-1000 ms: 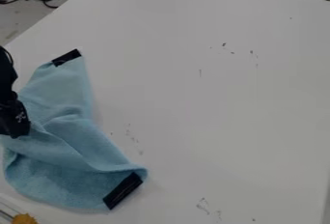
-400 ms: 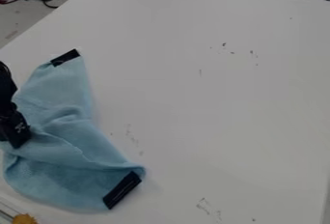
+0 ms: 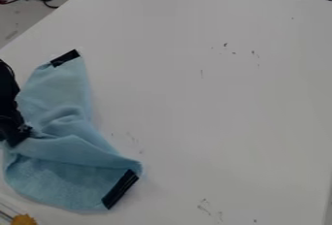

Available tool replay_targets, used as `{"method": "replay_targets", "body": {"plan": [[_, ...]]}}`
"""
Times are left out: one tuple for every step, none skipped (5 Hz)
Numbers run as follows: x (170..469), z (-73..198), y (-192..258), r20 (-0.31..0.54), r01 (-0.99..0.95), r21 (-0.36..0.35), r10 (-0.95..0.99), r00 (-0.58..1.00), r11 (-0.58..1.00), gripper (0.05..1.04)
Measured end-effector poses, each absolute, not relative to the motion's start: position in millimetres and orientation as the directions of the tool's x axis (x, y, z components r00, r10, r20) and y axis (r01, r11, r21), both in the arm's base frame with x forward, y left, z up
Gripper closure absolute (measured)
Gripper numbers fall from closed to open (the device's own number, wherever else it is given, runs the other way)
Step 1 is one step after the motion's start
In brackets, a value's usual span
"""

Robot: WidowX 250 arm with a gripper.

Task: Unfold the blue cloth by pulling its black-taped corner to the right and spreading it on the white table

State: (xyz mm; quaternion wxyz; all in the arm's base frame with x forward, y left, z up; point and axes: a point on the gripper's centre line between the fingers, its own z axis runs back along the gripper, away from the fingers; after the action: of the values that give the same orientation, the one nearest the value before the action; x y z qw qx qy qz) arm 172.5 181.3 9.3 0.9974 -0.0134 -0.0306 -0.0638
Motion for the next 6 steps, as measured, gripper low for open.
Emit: {"method": "replay_targets", "body": {"plan": [[175, 15, 178, 0.042, 0.139, -0.019, -0.138, 0.99, 0.99, 0.674], [181, 45, 171, 0.047, 0.111, 0.039, -0.113, 0.992, 0.993, 0.81], [189, 75, 159, 0.081, 0.064, 0.095, -0.072, 0.994, 0.993, 0.874], [213, 99, 144, 0.105, 0.066, 0.159, -0.083, 0.991, 0.985, 0.901], [247, 108, 125, 0.127, 0.123, 0.187, -0.148, 0.981, 0.975, 0.907], [292, 95, 94, 0.136, 0.228, 0.17, -0.252, 0.958, 0.959, 0.907]]}}
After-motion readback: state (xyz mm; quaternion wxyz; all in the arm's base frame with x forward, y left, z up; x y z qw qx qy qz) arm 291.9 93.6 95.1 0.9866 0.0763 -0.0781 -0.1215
